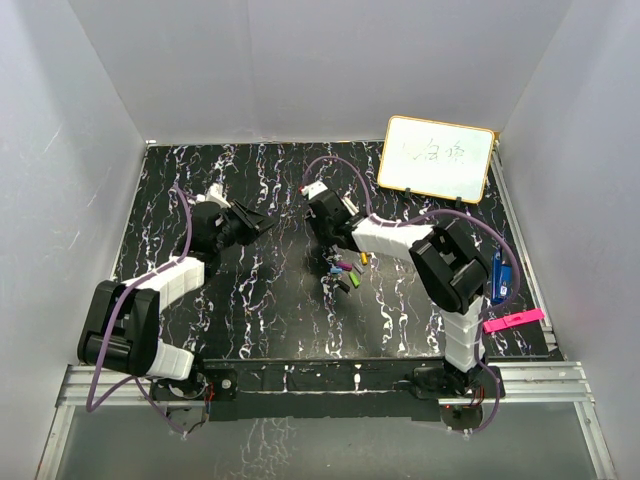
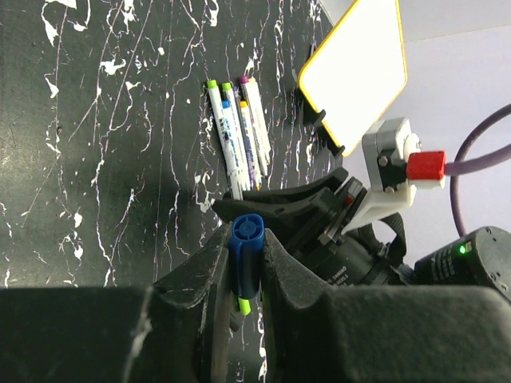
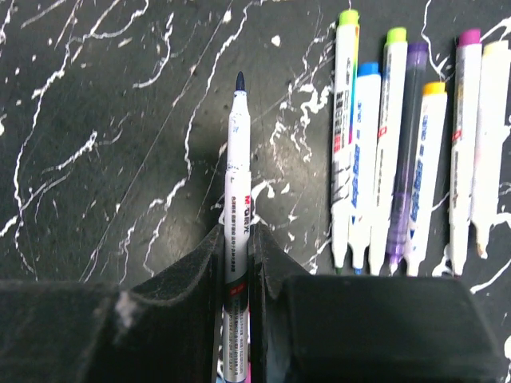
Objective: Open the pen caps
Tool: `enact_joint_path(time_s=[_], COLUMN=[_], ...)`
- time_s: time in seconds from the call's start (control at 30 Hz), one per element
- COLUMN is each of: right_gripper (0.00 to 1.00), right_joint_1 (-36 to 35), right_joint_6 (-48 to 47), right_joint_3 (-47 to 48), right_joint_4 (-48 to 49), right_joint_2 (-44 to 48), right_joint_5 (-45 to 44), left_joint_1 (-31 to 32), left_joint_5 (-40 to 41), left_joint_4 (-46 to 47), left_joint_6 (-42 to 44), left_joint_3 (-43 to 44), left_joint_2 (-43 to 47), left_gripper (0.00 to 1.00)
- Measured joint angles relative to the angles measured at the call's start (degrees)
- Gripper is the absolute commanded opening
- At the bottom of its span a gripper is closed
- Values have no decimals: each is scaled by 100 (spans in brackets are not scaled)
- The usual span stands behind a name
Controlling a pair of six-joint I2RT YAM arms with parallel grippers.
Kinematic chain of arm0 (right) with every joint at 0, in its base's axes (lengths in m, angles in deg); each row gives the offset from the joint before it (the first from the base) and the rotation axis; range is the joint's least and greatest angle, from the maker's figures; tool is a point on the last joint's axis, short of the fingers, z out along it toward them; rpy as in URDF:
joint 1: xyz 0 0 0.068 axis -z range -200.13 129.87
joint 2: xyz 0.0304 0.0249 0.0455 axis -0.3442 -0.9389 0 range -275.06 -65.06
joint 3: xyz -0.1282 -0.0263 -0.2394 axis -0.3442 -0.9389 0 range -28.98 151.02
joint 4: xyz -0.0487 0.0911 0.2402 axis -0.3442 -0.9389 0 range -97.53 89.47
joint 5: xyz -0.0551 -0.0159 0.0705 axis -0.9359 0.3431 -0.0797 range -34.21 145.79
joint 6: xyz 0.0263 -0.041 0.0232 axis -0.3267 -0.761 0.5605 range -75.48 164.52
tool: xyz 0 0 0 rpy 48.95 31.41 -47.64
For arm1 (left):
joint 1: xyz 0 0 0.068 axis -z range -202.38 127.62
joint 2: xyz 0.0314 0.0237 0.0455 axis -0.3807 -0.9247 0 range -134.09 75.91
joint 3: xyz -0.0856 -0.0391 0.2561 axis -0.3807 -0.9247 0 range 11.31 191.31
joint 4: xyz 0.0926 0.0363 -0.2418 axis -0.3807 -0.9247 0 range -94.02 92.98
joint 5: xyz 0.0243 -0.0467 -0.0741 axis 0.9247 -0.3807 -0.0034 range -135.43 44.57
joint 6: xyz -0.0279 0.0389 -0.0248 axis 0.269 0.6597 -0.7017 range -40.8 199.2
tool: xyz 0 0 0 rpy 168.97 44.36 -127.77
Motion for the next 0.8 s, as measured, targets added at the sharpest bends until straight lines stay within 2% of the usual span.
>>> enact_joint_path(time_s=[0.47,0.8], right_gripper=[1,21], right_joint_1=[192,214], right_joint_6=[-258,-323], right_joint_3=[210,282], right_joint_4=[389,527], right_joint_2=[-463,-551], right_joint_5=[151,173], left_joint_1=[0,0], left_joint_5=[0,0], left_joint_4=[-31,-31], left_joint_6=[-2,-2], left_joint_3=[-81,-96], left_joint_2=[229,229], left_gripper=[0,0])
